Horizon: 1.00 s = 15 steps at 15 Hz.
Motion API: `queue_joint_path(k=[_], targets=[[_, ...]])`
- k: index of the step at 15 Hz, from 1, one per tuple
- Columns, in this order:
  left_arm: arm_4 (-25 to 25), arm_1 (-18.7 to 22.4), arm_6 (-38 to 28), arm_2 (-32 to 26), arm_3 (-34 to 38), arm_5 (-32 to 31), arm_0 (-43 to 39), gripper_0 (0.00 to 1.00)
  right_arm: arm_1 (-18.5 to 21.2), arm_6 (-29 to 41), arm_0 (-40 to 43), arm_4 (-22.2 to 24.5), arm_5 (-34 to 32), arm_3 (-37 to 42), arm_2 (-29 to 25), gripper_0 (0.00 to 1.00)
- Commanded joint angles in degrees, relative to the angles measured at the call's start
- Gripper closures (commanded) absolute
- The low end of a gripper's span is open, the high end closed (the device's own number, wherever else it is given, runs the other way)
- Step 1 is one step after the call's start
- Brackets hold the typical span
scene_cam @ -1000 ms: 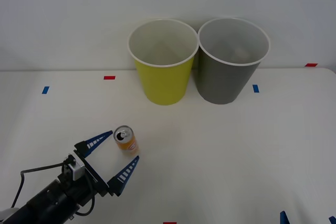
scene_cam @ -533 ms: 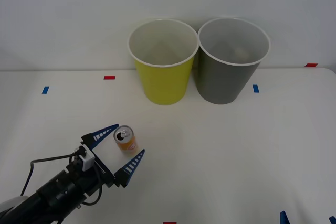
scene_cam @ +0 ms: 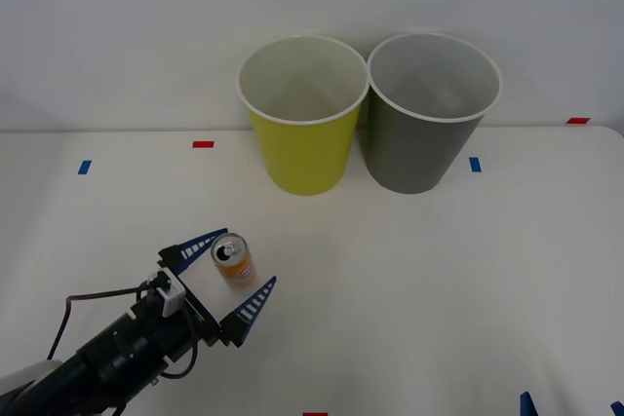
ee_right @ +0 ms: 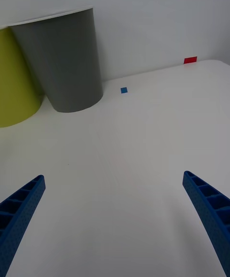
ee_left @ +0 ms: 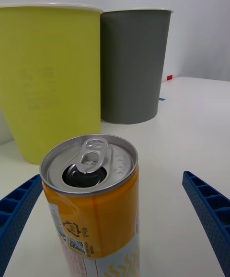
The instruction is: Put cans in the gray bin and PET bottles in the light green bin.
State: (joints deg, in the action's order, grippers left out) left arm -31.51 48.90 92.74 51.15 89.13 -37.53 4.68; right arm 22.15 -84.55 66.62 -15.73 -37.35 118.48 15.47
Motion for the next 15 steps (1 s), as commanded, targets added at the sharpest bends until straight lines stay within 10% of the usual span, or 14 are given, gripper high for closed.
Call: queue_joint_path(k=[1, 13, 14, 15], targets=[[0.04, 0.05, -0.02, -0.08, 0.0, 0.0, 0.24, 0.0, 0.0, 0.0, 0.0, 0.0, 0.0, 0.0, 0.0, 0.0], [-1.54, -0.56, -0.02, -0.08, 0.0, 1.85, 1.12, 0.0, 0.0, 0.0, 0.0, 0.0, 0.0, 0.0, 0.0, 0.0], [-1.45, -0.48, -0.02, 0.01, 0.0, 1.85, 1.12, 0.17, 0.0, 0.0, 0.0, 0.0, 0.0, 0.0, 0.0, 0.0], [-1.36, -0.48, -0.02, -0.08, 0.0, 1.85, 1.12, 0.85, 0.0, 0.0, 0.0, 0.0, 0.0, 0.0, 0.0, 0.0]])
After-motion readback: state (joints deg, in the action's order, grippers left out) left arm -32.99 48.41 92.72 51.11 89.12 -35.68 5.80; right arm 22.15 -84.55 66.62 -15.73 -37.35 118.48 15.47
